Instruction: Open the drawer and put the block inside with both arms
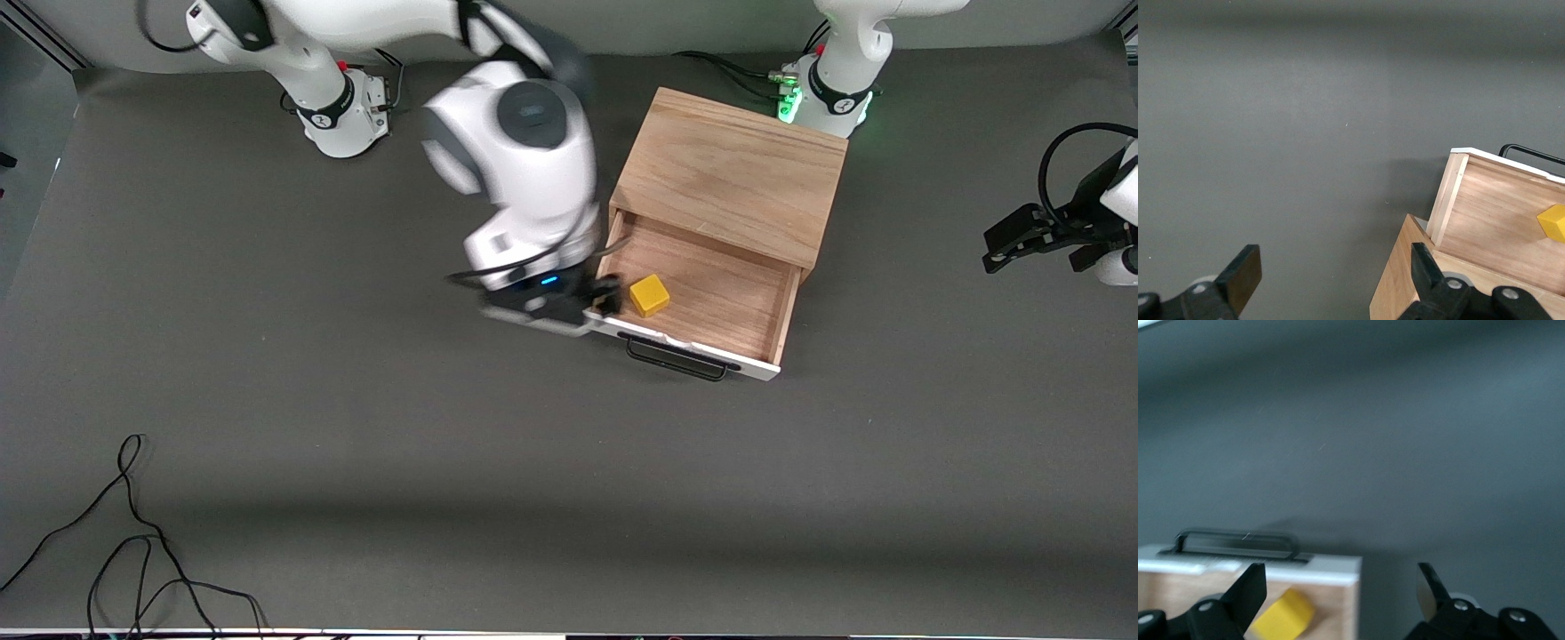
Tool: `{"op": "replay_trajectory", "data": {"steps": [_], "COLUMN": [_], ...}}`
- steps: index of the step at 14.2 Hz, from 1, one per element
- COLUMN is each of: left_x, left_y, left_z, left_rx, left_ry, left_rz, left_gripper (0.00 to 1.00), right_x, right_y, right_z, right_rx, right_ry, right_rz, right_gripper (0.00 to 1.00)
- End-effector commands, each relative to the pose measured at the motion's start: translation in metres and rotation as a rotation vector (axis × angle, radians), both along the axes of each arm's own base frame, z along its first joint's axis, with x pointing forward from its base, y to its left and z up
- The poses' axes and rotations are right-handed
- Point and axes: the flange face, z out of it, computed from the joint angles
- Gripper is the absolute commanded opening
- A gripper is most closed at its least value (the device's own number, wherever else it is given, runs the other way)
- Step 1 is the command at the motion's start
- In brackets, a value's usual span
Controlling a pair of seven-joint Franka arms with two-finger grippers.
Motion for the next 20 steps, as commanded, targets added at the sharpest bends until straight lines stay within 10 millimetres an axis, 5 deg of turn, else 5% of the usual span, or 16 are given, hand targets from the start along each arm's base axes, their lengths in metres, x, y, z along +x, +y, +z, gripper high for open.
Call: {"op": "replay_trajectory", "data": {"steps": [1, 3, 6, 13, 16, 20], "left_x": [-0.006, -0.007, -0.007, -0.006, -0.005, -0.005], "left_y": [0.000, 0.000, -0.004, -0.004, -0.004, -0.005], "left_z": [0.000, 0.000, -0.005, -0.009, -0.010, -0.012], "left_rx": [-0.006, -0.008, -0.007, -0.007, -0.007, -0.007], "left_ry": [0.055, 0.060, 0.071, 0.075, 0.074, 0.078], "left_rz": [-0.013, -0.013, -0.019, -0.021, -0.021, -0.022], "left_gripper": [1.00, 1.00, 1.00, 1.00, 1.00, 1.00], "right_x": [0.018, 0.043, 0.049, 0.016, -0.011, -0.013], "right_y": [-0.095, -0.180, -0.272, -0.420, -0.433, -0.443], "right_z": [0.028, 0.046, 0.063, 0.080, 0.086, 0.089], "right_rx": [0.030, 0.039, 0.026, 0.015, 0.027, 0.025], "right_ry": [0.049, 0.044, 0.037, 0.051, 0.075, 0.093], "right_rz": [0.061, 0.095, 0.090, 0.032, 0.152, 0.142], "right_gripper": [1.00, 1.00, 1.00, 1.00, 1.00, 1.00]}}
